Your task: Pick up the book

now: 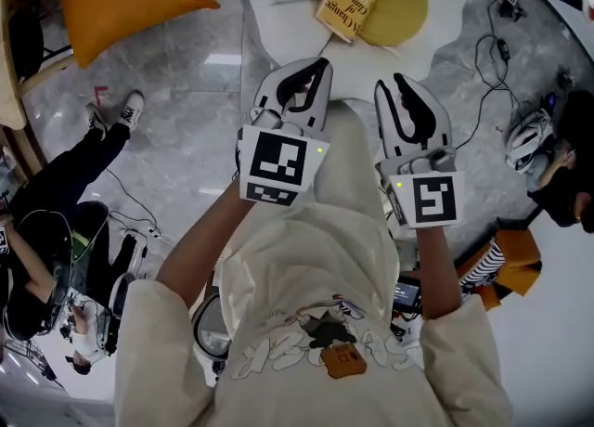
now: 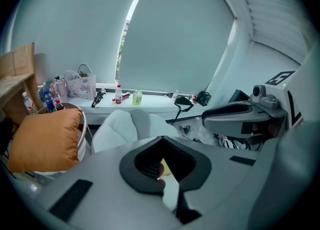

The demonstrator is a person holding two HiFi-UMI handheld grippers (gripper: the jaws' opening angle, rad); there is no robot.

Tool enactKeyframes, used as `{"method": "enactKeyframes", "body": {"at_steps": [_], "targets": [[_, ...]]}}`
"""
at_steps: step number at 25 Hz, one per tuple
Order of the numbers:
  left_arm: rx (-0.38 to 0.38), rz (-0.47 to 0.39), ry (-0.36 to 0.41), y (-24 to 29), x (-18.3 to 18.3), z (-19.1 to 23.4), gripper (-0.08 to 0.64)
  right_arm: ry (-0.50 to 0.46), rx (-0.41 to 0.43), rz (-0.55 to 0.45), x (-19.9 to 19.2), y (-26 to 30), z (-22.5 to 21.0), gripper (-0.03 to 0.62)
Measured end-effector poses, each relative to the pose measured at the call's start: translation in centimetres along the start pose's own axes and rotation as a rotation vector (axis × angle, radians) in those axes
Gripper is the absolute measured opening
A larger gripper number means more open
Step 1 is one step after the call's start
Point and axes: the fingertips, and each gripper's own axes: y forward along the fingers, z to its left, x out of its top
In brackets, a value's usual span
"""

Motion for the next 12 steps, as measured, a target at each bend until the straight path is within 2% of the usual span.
{"method": "enactKeyframes", "body": {"at_steps": [7, 12], "targets": [[-0.011, 0.026, -0.010, 5.0, -3.0, 2.7, -0.002, -0.032, 0.028, 0.061, -4.3, 5.3, -1.7, 0.101], [-0.028, 0.058, -0.027, 8.9, -6.4, 2.6, 0.009, -0.054, 0.055, 0.082, -7.5, 7.4, -3.5, 0.106]]}}
